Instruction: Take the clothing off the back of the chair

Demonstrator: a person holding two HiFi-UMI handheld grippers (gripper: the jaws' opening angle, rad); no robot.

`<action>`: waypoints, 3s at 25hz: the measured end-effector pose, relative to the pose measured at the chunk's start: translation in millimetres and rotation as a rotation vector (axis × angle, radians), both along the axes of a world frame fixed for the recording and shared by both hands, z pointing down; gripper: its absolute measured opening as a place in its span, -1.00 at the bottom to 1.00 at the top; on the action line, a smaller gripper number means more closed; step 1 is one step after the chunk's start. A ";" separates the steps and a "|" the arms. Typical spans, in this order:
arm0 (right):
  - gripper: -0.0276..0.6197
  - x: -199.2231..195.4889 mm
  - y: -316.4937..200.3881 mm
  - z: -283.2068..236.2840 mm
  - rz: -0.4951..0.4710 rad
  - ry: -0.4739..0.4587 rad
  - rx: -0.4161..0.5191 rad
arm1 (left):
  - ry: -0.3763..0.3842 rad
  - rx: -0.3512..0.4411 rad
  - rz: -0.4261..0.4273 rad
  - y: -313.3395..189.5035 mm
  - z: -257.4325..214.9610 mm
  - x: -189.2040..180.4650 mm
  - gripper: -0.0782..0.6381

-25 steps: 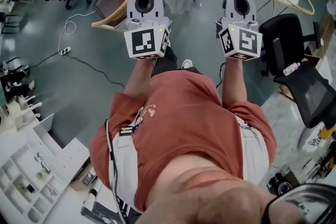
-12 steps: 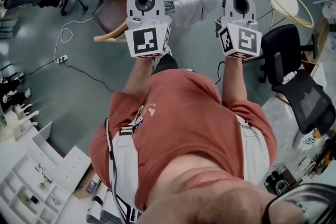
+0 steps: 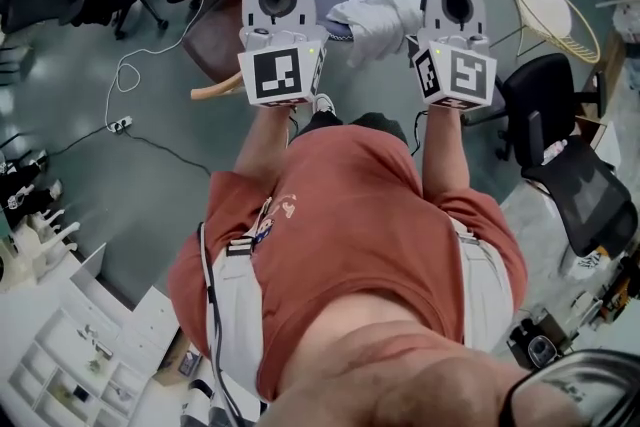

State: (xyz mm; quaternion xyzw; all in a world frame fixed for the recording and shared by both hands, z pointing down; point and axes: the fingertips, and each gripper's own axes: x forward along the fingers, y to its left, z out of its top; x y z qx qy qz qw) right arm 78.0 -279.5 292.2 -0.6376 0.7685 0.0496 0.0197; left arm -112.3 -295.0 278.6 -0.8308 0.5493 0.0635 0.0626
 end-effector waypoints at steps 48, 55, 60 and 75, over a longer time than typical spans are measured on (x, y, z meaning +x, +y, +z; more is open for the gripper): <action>0.00 30.7 -4.3 262.3 -0.404 0.216 -0.683 | -0.048 -0.208 -0.073 -11.4 139.4 70.1 -0.74; 0.32 19.6 17.8 318.3 -0.532 0.593 -0.823 | -0.049 -0.241 -0.061 -4.4 155.9 73.4 -0.74; 0.38 22.0 14.3 351.8 -0.534 0.821 -0.885 | -0.058 -0.256 -0.060 -2.1 162.1 71.3 -0.74; 0.38 14.1 0.0 396.5 -0.546 1.157 -0.851 | -0.045 -0.271 -0.086 -1.2 168.7 57.0 -0.74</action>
